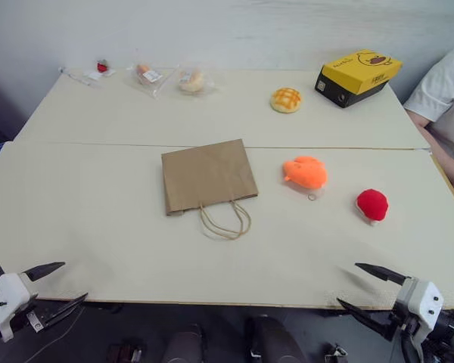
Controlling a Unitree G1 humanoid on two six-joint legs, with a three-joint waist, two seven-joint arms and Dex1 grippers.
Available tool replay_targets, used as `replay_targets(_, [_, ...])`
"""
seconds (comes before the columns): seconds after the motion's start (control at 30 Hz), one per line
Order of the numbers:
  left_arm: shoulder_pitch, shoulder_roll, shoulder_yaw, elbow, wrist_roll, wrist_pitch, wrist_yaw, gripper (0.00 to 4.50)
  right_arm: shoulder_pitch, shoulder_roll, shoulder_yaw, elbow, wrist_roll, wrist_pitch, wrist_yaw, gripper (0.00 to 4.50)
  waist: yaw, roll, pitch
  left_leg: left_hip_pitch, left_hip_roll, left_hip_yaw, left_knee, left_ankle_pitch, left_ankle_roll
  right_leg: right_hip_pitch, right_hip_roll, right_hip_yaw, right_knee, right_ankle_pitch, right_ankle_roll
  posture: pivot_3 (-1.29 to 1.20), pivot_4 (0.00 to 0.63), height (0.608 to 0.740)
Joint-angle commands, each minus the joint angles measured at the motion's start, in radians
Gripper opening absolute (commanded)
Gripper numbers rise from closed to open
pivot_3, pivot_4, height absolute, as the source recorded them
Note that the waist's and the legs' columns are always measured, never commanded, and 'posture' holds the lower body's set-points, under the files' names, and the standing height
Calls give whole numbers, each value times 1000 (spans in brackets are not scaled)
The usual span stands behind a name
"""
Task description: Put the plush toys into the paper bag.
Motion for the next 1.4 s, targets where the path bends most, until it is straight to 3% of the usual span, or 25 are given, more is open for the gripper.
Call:
replay_targets(0.03, [-3,32,3,-19,-19,45,-16,4500,-13,13,9,-20,-11,-18,-15,4482,1,0,0,0,0,0,0,0,0,0,0,0,0,0,0,0,150,740])
replay_targets(0.13, [-10,60,-9,-124,-140,223,-57,4500,-39,31,21,-59,13,8,-41,4482,3,0,0,0,0,0,0,0,0,0,0,0,0,0,0,0,150,740])
replay_targets(0.2, [-1,138,-31,-237,-258,455,-104,4500,-58,63,23,-116,98,74,-77,4482,3,0,0,-1,0,0,1,0,0,0,0,0,0,0,0,0,150,740])
replay_targets(0.23, [-30,154,-48,-269,-274,489,-105,4500,-70,73,29,-129,127,77,-65,4482,2,-1,0,-1,0,-1,1,0,-1,0,0,-1,1,0,0,0,150,740])
replay_targets(0.37, [-208,207,-160,-375,-280,588,-70,4500,-102,87,68,-213,202,162,-67,4482,2,4,0,0,0,-1,2,1,-1,1,-1,-1,1,0,0,0,150,740])
replay_targets(0.5, [-451,207,-327,-425,-282,687,-41,4500,-160,128,138,-309,165,193,-141,4482,1,4,0,-1,0,-1,0,2,-3,-1,0,-2,2,0,0,0,150,740])
replay_targets(0.63, [-706,124,-584,-369,-113,636,-34,4500,-216,168,184,-346,120,215,-215,4482,-1,5,0,-1,-1,0,1,2,-4,-1,0,-2,3,1,1,0,150,740])
replay_targets(0.73, [-887,-12,-730,-278,-37,629,-14,4500,-229,185,219,-353,93,227,-244,4482,5,4,0,-2,-1,0,3,2,-4,-1,1,-1,3,1,2,0,150,740])
replay_targets(0.93, [-1107,-170,-907,-100,118,556,-37,4500,-201,203,246,-373,58,219,-278,4482,2,3,0,-13,0,-2,15,5,-8,-7,3,-3,8,1,3,0,150,740])
replay_targets(1.4, [-1180,-282,-969,43,241,445,-48,4500,-118,207,243,-421,51,217,-314,4482,5,3,0,-15,0,-2,18,5,-8,-9,3,-1,10,2,4,0,150,740])
